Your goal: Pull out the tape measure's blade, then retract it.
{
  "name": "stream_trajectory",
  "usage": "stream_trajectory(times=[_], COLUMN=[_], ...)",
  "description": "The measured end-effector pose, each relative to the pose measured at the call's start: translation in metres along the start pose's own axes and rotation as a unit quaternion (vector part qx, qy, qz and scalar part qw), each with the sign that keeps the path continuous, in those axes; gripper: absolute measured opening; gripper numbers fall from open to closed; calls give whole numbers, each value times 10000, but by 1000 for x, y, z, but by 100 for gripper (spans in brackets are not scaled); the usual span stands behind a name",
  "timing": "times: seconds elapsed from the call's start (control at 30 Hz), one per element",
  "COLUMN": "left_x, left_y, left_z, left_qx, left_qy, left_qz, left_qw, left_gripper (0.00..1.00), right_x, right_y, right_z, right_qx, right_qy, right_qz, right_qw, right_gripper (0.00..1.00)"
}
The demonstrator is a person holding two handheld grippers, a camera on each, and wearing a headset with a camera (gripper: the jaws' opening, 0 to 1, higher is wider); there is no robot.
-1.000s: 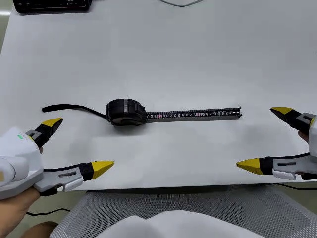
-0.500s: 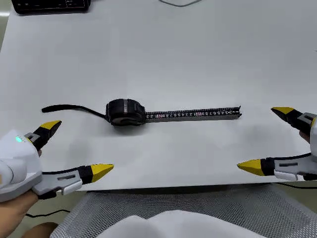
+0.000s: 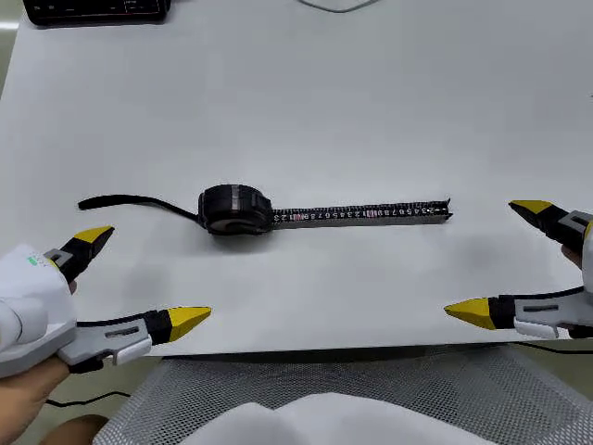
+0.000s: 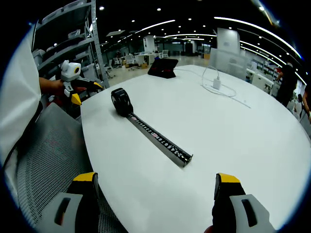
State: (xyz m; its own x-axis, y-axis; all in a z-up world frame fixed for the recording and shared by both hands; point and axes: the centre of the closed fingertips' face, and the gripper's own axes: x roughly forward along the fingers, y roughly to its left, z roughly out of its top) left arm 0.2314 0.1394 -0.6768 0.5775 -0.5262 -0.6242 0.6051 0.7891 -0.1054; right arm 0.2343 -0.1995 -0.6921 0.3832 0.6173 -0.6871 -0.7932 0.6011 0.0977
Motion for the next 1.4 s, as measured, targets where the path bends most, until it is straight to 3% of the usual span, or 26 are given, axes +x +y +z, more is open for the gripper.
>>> stream_trajectory(times=[1.4], left_x=[2], left_y=[0], left_z=[3], left_qx=[51], left_qy=[11], left_qz=[-7], left_qw=[10000], left_gripper=[96], right_x=[-1], right_y=[-2], right_z=[2], right_qx=[-16], right_qy=[-5], right_qz=[-3], right_qw=[10000], right_gripper=[99])
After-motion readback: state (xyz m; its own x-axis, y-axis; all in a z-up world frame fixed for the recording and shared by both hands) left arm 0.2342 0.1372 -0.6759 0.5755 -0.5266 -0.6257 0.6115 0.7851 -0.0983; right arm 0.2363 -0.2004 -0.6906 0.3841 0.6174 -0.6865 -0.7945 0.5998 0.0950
